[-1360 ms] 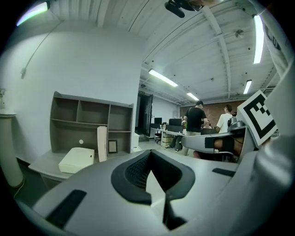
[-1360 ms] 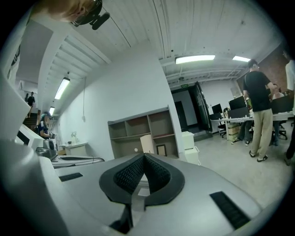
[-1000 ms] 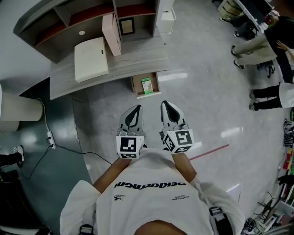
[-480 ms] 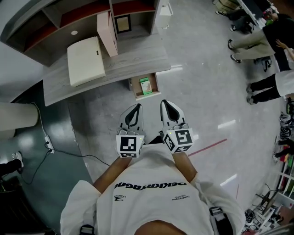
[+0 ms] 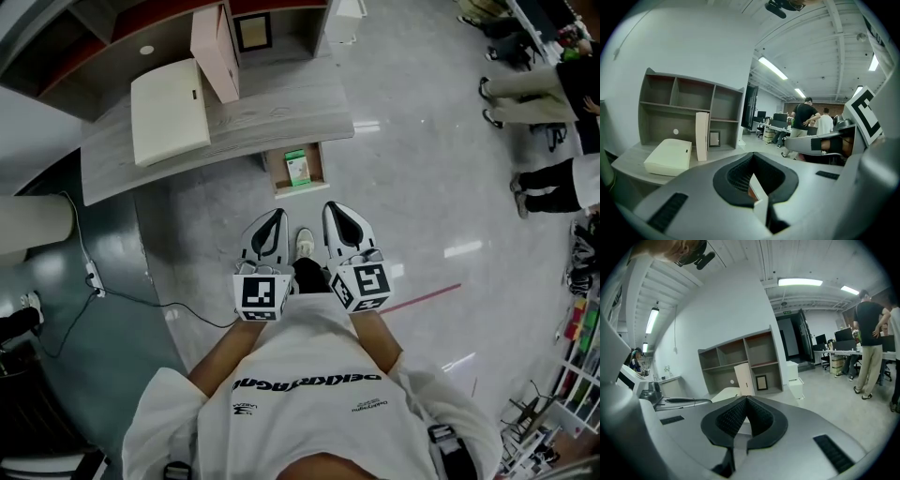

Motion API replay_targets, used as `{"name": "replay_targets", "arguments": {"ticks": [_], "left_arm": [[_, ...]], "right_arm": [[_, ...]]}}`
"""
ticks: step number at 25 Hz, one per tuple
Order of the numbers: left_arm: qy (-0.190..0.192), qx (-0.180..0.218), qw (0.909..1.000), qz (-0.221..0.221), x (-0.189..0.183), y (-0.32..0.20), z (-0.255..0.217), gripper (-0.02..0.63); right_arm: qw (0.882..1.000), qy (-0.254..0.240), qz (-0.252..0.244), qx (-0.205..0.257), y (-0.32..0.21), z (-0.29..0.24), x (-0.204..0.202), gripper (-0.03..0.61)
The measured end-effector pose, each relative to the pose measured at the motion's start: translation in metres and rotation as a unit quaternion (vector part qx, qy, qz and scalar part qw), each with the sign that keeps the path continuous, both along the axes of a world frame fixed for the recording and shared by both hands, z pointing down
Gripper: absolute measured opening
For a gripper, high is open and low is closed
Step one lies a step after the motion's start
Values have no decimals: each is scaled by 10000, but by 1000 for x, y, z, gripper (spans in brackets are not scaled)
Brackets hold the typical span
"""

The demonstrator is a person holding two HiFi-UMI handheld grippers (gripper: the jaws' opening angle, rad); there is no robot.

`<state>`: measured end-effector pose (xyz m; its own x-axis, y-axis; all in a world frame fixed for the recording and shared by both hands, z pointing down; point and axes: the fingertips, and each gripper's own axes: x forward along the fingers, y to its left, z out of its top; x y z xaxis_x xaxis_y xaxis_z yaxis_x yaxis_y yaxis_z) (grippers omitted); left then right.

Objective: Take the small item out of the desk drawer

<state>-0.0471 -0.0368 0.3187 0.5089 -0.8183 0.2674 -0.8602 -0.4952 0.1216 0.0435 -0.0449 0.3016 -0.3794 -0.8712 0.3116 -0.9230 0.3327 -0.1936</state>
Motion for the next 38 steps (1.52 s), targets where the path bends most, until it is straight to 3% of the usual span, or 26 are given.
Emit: {"name": "replay_targets", "arguments": {"ticks": [11, 17, 38], "left_arm": [[-73, -280, 9993, -256, 21, -31, 39, 15], [-127, -287, 9994, -145, 37, -46, 55, 15], [-53, -749, 9950, -657, 33, -55, 134, 15]], "right_arm": [[9994, -23, -230, -265, -35, 42, 15, 31], [9989, -43, -205, -415, -48, 68, 25, 31], [9953, -20, -257, -932, -78, 158, 28, 31]]}}
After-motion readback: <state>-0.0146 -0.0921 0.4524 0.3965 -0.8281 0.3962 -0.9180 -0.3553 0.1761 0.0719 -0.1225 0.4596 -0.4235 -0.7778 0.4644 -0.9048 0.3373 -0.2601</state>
